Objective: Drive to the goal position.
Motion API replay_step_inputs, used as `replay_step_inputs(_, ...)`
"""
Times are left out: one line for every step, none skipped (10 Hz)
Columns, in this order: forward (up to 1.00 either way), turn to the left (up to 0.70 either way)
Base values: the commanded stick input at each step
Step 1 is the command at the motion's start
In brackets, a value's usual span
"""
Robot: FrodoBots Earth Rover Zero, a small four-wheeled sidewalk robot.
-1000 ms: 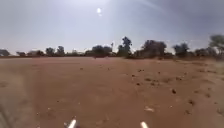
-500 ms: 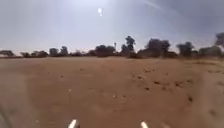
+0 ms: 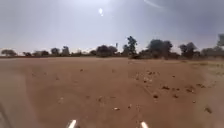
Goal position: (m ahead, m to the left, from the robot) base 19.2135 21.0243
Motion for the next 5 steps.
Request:
replay_step_inputs(0.7,0.0)
replay_step_inputs(0.7,0.0)
replay_step_inputs(0.7,-0.35)
replay_step_inputs(0.7,-0.35)
replay_step_inputs(0.7,-0.35)
